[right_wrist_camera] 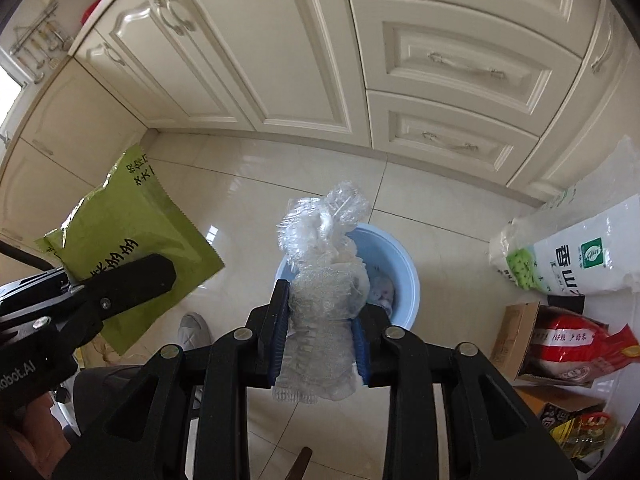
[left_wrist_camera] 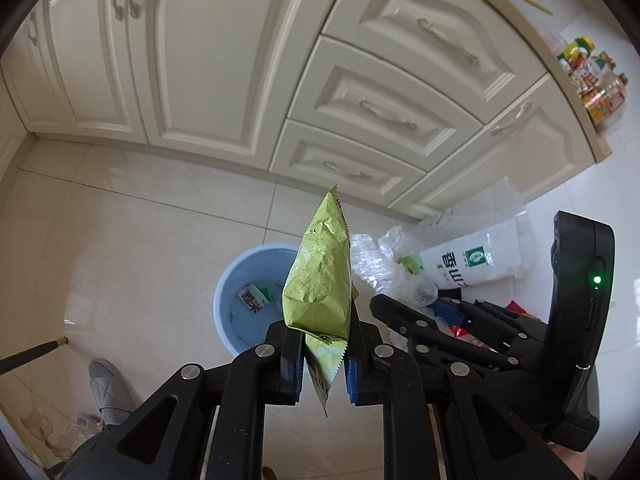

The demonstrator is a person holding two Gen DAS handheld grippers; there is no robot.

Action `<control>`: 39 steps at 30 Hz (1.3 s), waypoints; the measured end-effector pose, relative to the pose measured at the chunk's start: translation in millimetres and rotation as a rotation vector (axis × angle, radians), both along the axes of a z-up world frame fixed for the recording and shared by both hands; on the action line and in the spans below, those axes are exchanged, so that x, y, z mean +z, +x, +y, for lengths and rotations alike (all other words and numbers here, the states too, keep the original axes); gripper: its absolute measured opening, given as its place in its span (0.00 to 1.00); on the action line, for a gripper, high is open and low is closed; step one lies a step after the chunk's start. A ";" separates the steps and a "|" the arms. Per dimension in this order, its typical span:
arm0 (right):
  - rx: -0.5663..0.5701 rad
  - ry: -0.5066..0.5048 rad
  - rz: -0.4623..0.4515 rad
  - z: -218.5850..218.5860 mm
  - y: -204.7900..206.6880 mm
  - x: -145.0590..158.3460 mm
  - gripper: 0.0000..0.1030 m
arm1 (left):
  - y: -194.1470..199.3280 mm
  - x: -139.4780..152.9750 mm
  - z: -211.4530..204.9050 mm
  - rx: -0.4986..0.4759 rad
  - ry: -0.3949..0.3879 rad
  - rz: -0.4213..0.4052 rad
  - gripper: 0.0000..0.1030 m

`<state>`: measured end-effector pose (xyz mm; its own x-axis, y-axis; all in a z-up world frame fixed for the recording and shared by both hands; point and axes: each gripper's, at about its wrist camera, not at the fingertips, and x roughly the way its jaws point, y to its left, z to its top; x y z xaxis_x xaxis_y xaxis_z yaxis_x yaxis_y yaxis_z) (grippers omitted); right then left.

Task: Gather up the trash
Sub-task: 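Open both tools over the blue bin to drop the bag and wrap, then move both tools back to the trash pile on the table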

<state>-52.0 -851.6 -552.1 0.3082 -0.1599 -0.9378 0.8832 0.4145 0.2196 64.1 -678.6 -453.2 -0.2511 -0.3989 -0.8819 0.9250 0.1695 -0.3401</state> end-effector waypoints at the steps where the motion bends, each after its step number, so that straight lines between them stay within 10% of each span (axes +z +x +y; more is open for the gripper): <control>1: -0.008 0.001 0.005 -2.2 -0.7 -3.6 0.30 | -0.8 -3.8 -5.6 -0.002 0.005 -0.007 0.14; 5: -0.036 0.017 0.011 -9.2 -4.5 -14.3 0.50 | -0.3 -19.6 -25.8 0.010 0.036 0.011 0.31; 7: -0.055 0.020 0.009 -9.7 -7.9 -17.1 0.68 | 3.6 -21.1 -25.7 0.037 0.040 -0.004 0.63; 13: -0.098 0.017 0.032 -8.0 -16.3 -20.6 1.00 | 5.6 -17.4 -21.4 0.093 0.038 -0.086 0.85; 23: -0.095 -0.024 0.011 4.3 -7.0 9.7 1.00 | -4.8 18.5 17.5 0.148 0.012 -0.152 0.87; 39: 0.054 -0.299 -0.175 86.2 93.8 183.7 1.00 | 30.4 188.3 229.0 0.424 -0.314 -0.281 0.96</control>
